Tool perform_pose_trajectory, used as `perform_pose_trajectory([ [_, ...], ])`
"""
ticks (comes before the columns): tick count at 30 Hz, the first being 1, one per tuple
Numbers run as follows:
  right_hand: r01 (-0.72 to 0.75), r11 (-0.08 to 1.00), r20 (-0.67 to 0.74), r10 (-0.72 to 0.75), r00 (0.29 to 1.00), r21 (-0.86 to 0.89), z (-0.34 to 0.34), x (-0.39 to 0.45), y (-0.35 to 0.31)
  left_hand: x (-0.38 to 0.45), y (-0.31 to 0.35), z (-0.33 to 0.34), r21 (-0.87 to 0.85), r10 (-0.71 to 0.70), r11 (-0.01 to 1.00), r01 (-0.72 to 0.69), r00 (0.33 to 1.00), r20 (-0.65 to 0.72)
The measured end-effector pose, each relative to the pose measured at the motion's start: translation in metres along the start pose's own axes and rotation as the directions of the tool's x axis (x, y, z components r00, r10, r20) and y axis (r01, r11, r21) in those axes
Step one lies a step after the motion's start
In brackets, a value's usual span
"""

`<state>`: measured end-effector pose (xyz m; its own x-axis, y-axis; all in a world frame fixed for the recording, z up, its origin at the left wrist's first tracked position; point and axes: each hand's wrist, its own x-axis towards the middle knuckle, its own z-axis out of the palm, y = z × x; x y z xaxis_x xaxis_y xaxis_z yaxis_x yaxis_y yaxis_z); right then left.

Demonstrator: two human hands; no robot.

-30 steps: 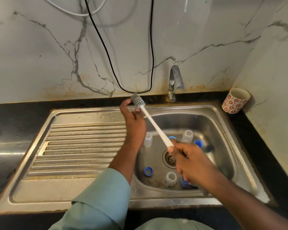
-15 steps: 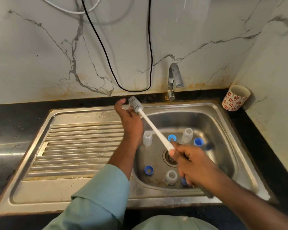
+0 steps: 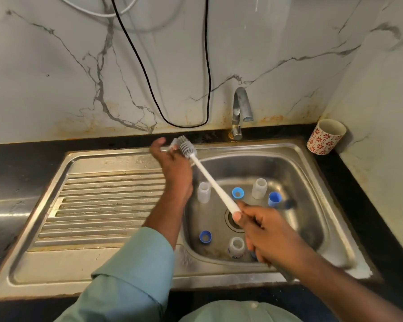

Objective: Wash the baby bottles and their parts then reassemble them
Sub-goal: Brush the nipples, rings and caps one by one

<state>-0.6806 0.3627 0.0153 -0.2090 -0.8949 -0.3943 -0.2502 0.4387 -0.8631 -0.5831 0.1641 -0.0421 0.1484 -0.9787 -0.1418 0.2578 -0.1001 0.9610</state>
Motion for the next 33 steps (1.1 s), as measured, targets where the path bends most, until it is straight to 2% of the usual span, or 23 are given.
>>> perform_pose_trajectory([
  [2,0.002,1.0,-0.02,-0.002,1.0,0.014,-0.002,0.007,-0.006,-0.01,-0.006,0.004,0.093,0.013,0.995,-0.021,0.997,0.08],
  [6,0.009,1.0,-0.001,-0.009,1.0,-0.016,-0.006,0.001,-0.006,-0.002,-0.005,-0.005,0.049,-0.024,0.999,0.019,0.994,0.106],
  [9,0.01,1.0,-0.012,-0.01,1.0,-0.007,-0.003,0.004,-0.009,-0.012,-0.006,-0.003,0.13,-0.003,0.991,-0.022,0.983,0.185],
  [12,0.008,1.0,0.0,-0.008,1.0,-0.017,-0.007,-0.002,-0.008,-0.007,0.002,-0.005,0.07,-0.007,0.998,0.0,0.995,0.097],
  [16,0.009,1.0,0.014,-0.009,1.0,0.007,-0.003,-0.006,-0.007,-0.004,0.006,-0.008,0.111,0.074,0.99,-0.085,0.992,0.107],
  [19,0.025,0.999,0.006,-0.025,1.0,-0.019,-0.003,-0.004,-0.007,0.001,0.011,-0.013,0.083,0.132,0.988,-0.134,0.991,0.028],
  [21,0.01,1.0,0.012,-0.01,1.0,-0.006,-0.001,-0.009,-0.004,-0.002,0.012,-0.015,0.114,0.192,0.974,-0.197,0.98,0.053],
  [24,0.013,0.999,-0.024,-0.012,1.0,0.029,0.001,-0.007,-0.007,-0.026,0.0,-0.004,0.253,0.225,0.93,-0.267,0.957,0.183],
  [25,0.017,0.999,-0.032,-0.016,0.999,0.029,-0.001,-0.007,-0.008,-0.029,-0.004,-0.002,0.236,0.213,0.937,-0.257,0.957,0.196],
  [29,-0.004,0.999,-0.011,0.005,1.0,0.043,-0.003,-0.019,-0.002,-0.016,0.003,-0.006,0.119,0.152,0.979,-0.163,0.984,0.096],
  [31,0.014,0.998,-0.03,-0.012,0.999,0.06,-0.001,-0.016,-0.004,-0.022,0.003,-0.002,0.141,0.16,0.973,-0.183,0.974,0.16],
  [33,0.025,0.999,-0.032,-0.024,0.999,0.045,-0.001,-0.014,-0.007,-0.025,0.007,0.0,0.12,0.152,0.978,-0.172,0.975,0.16],
])
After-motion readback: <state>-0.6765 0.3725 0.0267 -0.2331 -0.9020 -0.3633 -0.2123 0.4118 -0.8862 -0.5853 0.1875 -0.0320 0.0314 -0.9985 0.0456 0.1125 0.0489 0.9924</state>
